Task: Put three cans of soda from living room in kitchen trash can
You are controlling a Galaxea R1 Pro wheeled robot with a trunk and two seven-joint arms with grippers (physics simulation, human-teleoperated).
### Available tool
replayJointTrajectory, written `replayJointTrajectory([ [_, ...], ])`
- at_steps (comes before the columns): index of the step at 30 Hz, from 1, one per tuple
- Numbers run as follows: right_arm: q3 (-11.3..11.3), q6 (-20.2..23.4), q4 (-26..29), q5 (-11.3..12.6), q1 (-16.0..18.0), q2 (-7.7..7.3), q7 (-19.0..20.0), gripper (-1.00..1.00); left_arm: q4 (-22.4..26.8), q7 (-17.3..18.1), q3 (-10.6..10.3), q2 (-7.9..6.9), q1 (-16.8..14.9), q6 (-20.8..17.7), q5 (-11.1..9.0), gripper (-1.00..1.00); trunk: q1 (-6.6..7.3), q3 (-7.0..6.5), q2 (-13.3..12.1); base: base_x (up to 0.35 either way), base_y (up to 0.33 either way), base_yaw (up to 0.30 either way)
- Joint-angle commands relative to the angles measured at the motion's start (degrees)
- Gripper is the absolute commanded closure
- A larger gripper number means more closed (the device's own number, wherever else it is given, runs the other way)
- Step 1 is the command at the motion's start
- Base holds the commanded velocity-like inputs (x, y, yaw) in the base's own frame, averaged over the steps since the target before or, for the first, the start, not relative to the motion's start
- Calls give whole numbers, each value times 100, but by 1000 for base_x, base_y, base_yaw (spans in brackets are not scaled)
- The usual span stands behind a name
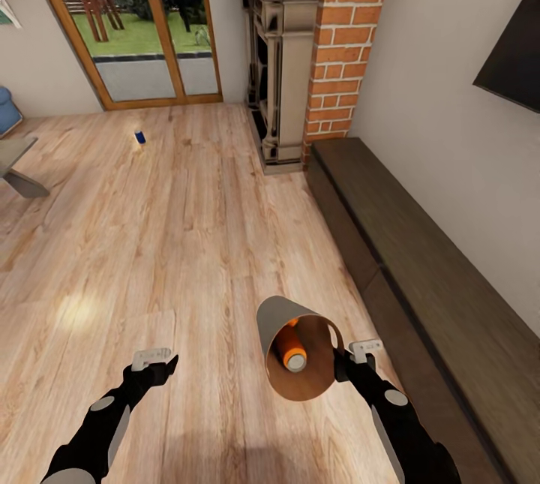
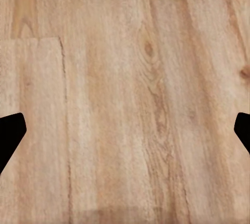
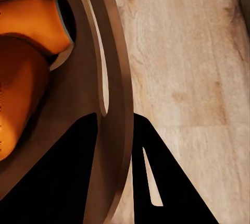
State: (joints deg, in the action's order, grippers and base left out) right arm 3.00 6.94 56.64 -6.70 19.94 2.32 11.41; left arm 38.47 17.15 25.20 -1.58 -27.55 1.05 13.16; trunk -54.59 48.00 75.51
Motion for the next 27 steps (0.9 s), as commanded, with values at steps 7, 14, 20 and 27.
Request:
replayJointTrajectory([
  [7, 2, 6, 5, 43, 1, 5, 33, 100, -17, 6, 2, 0, -3, -5, 1, -100, 0, -45, 0, 82, 0, 0],
  [14, 2, 6, -1, 44, 5, 9, 36, 100, -27, 0, 14, -4, -3, -23, -12, -100, 0, -51, 0, 295, 0, 0],
  [20, -1, 2, -27, 39, 1, 10, 37, 100, -26, 1, 12, -9, 3, -40, -177, -100, 0, -51, 0, 326, 40, 0],
  [27, -17, 8, -37, 37, 3, 14, 31, 100, -32, 5, 11, -9, 3, -43, -222, -100, 0, -51, 0, 320, 109, 4],
])
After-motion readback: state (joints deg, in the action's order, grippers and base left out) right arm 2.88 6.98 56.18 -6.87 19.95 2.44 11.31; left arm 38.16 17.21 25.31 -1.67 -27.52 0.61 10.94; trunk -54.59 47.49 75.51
